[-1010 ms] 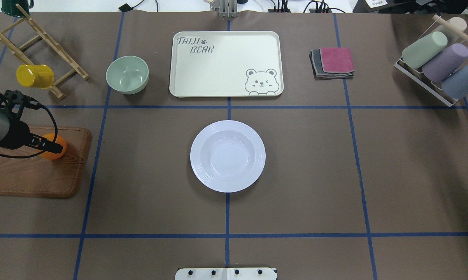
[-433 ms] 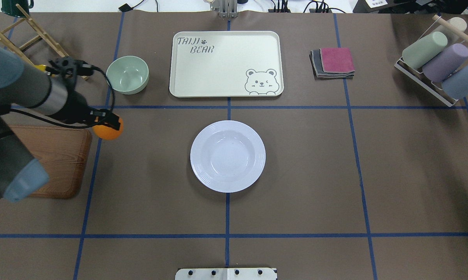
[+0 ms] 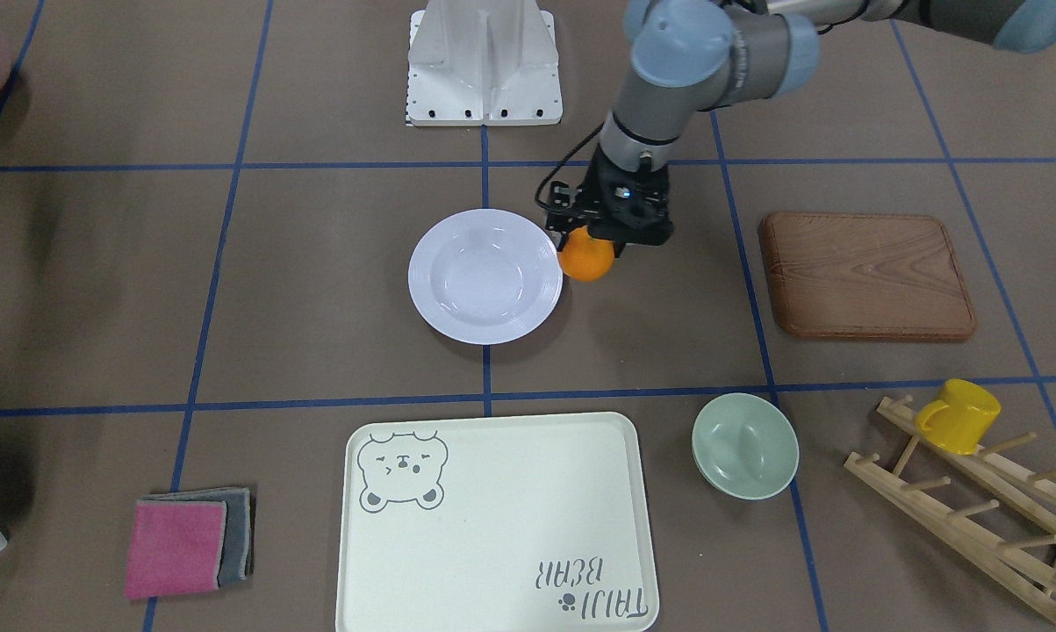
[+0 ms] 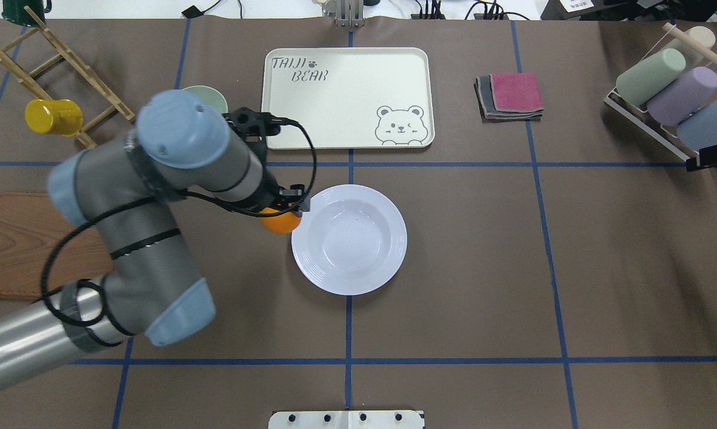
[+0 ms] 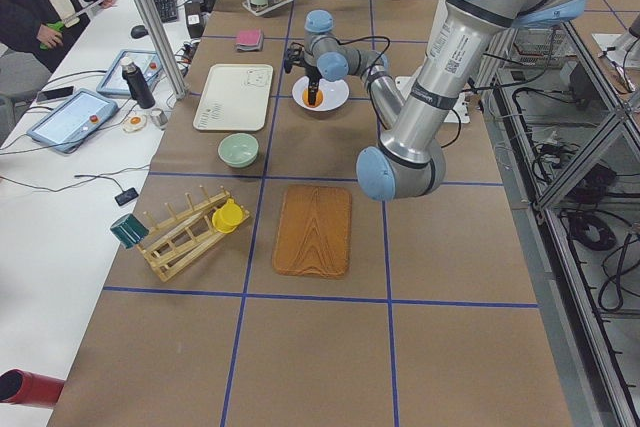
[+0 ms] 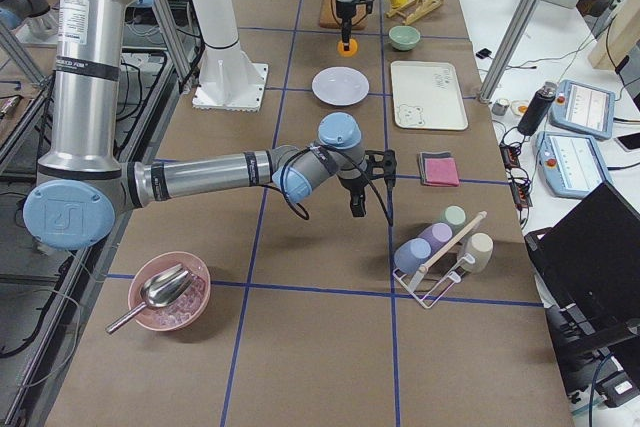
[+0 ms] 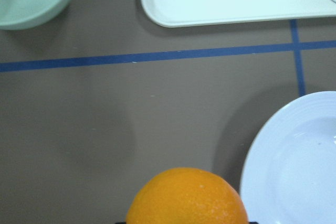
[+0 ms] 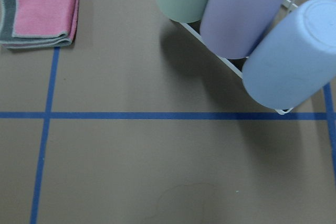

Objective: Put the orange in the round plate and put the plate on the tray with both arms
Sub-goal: 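Carry the orange with the left gripper and lower it onto the white plate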

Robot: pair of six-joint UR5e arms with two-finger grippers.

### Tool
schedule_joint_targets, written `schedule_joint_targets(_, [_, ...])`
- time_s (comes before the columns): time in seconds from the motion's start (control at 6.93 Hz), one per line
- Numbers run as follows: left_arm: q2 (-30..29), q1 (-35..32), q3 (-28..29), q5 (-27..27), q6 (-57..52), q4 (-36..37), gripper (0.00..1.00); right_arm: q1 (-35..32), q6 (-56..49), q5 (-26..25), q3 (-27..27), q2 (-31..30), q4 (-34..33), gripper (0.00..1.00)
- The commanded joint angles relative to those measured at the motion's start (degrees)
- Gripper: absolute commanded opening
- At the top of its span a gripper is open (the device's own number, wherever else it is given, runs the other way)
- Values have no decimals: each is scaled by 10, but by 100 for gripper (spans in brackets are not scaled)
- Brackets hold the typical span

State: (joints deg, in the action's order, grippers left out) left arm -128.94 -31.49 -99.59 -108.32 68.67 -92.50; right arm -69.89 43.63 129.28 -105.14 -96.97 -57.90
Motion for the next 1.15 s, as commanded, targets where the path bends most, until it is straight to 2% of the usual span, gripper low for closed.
schedule_joint_targets(0.0, [-96,62,107,65,54,10,0,13,34,-1,0,10,9,100])
schedule_joint_targets(0.14, [-103,63,124,68,60,-7,0,14,35,-1,0,10,13,100])
schedule_joint_targets(0.29, [-101,64,139,70,60,-35,77,16,35,0,-1,10,13,100])
schedule_joint_targets(0.43, [-97,73,145,100,62,-53,98,25,56,-1,-1,11,27,100])
schedule_joint_targets(0.58, [-97,76,138,112,62,-50,99,34,119,-9,-2,21,57,100])
schedule_joint_targets(0.72, [-86,61,96,107,47,-30,99,47,194,-32,-8,21,107,100])
schedule_joint_targets(0.87, [-62,26,31,66,-10,32,99,57,280,-35,-16,21,148,100])
schedule_joint_targets(1.01, [0,-23,-64,14,-83,99,99,74,373,-37,-45,21,168,100])
